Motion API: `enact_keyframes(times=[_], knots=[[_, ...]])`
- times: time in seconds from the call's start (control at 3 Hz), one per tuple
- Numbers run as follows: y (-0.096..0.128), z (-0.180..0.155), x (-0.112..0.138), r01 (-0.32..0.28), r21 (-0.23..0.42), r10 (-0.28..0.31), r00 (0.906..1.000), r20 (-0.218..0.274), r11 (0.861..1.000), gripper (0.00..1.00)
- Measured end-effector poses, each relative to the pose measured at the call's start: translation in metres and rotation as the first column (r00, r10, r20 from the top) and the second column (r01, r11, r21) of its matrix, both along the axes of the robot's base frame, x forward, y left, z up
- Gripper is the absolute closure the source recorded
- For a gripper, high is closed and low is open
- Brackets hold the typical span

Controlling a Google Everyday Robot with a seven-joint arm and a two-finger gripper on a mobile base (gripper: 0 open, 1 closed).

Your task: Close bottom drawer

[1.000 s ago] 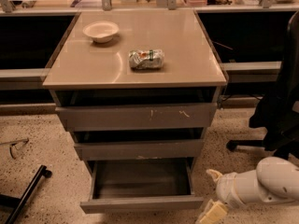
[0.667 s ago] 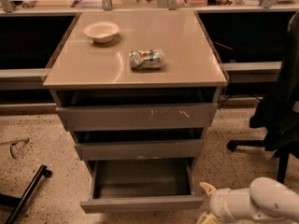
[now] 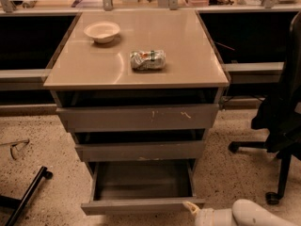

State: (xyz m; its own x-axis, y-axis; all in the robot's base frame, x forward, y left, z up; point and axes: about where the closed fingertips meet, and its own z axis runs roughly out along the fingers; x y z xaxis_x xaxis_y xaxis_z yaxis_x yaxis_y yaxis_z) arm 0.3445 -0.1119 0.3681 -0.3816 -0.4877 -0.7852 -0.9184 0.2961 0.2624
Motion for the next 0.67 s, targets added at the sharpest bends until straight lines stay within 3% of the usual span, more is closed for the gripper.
enact_keyframes(times=[0.33,0.67], knots=[[0.0206,-0.0253,-0.0186,0.004,0.058,-0.001,0.9986,-0.052,0.998,0.00],[0.0207,-0.0253,-0.0187,0.004,0.058,0.000,0.9986,-0.053,0.998,0.00]])
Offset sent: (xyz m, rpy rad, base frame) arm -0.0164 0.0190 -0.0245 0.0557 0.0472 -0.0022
